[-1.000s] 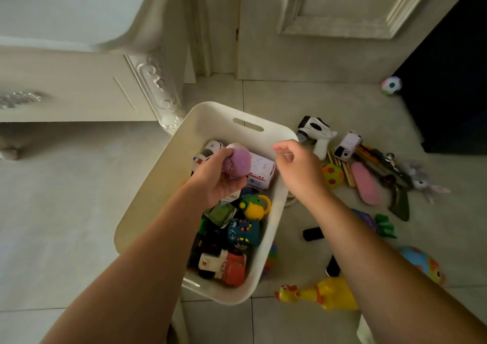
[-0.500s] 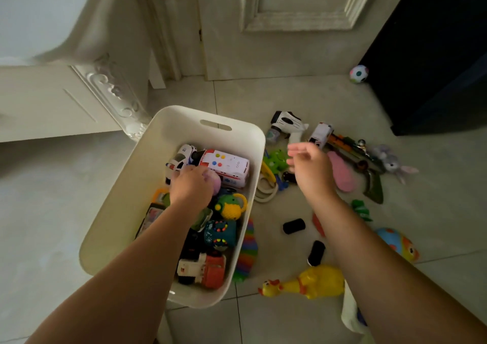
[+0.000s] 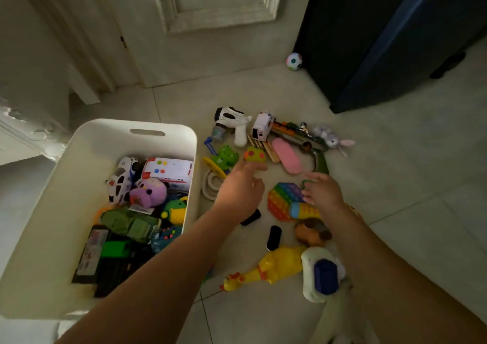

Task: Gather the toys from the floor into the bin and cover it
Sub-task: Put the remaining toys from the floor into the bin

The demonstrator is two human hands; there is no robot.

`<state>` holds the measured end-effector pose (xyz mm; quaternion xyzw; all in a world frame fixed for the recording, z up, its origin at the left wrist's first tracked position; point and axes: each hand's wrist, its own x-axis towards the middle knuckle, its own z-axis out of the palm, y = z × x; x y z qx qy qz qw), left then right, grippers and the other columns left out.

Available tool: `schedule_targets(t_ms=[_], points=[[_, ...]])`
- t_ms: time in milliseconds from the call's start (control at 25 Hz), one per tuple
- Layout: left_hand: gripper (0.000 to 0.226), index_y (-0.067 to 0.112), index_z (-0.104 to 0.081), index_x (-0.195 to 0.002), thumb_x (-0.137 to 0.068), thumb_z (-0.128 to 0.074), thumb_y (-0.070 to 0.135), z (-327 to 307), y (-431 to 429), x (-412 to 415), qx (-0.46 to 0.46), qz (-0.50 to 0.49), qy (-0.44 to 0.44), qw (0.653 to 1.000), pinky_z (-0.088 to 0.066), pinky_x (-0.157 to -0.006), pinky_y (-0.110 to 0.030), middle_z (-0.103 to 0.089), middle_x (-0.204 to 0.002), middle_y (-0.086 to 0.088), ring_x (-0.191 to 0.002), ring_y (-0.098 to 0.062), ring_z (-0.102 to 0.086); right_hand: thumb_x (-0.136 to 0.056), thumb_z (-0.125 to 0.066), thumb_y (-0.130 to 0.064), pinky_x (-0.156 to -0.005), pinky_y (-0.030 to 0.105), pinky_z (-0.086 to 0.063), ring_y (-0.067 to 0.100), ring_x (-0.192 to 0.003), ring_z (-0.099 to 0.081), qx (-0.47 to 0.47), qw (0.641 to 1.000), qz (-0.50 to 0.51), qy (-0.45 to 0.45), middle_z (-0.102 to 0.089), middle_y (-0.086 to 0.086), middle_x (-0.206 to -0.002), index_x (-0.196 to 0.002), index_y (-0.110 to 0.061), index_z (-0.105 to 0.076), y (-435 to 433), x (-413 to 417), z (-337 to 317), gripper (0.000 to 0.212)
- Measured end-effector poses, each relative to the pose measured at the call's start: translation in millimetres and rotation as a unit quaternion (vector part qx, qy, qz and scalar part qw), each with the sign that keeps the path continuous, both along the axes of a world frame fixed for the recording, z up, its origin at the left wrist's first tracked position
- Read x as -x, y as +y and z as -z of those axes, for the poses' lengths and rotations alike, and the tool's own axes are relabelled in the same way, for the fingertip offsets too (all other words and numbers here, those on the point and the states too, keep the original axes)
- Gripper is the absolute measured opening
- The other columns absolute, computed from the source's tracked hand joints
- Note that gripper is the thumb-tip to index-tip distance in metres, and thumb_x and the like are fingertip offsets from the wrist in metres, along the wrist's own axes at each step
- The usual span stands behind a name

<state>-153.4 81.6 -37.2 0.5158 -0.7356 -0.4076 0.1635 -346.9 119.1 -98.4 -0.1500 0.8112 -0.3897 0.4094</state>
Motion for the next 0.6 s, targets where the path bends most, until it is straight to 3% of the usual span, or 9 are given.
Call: schedule_targets(t_ms=[80,200,320,440,600], points=[[0.036,0.024,-0.056,-0.127,-0.094,-0.046,0.013,38.8,11.2,5.9,-0.123,0.005,-0.040,0.992,-0.049,-0.084,-0.027,-0.052,-0.133,-0.004,-0.102,-0.019,-0.061,-0.088,-0.049,0.000,-0.079,0.037,-0.050,0.026,-0.092,-0.062,-0.053,0.996,-0.027,0.072,-0.064,0.007,-0.101,-0.110,-0.015,-0.066,17.4,13.7,16.2,0.031],[0.035,0.023,-0.053,-0.131,-0.097,-0.046,0.017,82.2,20.3,10.9,-0.200,0.013,-0.090,0.976,-0.045,-0.085,-0.025,-0.053,-0.135,-0.005,-0.115,-0.021,-0.057,-0.086,-0.049,-0.002,-0.089,0.035,-0.047,0.030,-0.109,-0.060,-0.112,0.962,-0.118,0.221,-0.065,0.009,-0.116,-0.117,-0.014,-0.066,41.4,28.0,32.9,0.038],[0.037,0.019,-0.049,-0.135,-0.099,-0.043,0.016,104.0,27.8,19.2,-0.215,0.035,-0.112,0.969,-0.040,-0.083,-0.020,-0.051,-0.139,-0.005,-0.120,-0.020,-0.054,-0.080,-0.057,-0.017,-0.106,0.041,-0.037,0.031,-0.124,-0.046,-0.151,0.860,-0.321,0.366,-0.057,0.005,-0.127,-0.129,-0.021,-0.058,52.5,26.4,49.9,0.049],[0.036,0.015,-0.050,-0.133,-0.097,-0.045,0.012,117.9,30.2,30.5,-0.225,0.045,-0.117,0.966,-0.038,-0.090,-0.020,-0.053,-0.137,-0.005,-0.124,-0.019,-0.051,-0.085,-0.056,-0.028,-0.113,0.042,-0.025,0.027,-0.133,-0.032,-0.201,0.797,-0.416,0.389,-0.044,0.002,-0.141,-0.144,-0.027,-0.035,45.4,13.5,72.1,0.062],[0.031,0.007,-0.058,-0.125,-0.094,-0.052,0.008,133.6,29.9,37.6,-0.261,-0.020,-0.066,0.963,-0.044,-0.081,-0.023,-0.061,-0.112,-0.010,-0.100,-0.019,-0.057,-0.083,-0.059,-0.027,-0.105,0.039,-0.026,0.027,-0.127,-0.037,-0.208,0.764,-0.421,0.443,-0.047,0.001,-0.133,-0.139,-0.029,-0.040,43.8,13.6,84.6,0.059]])
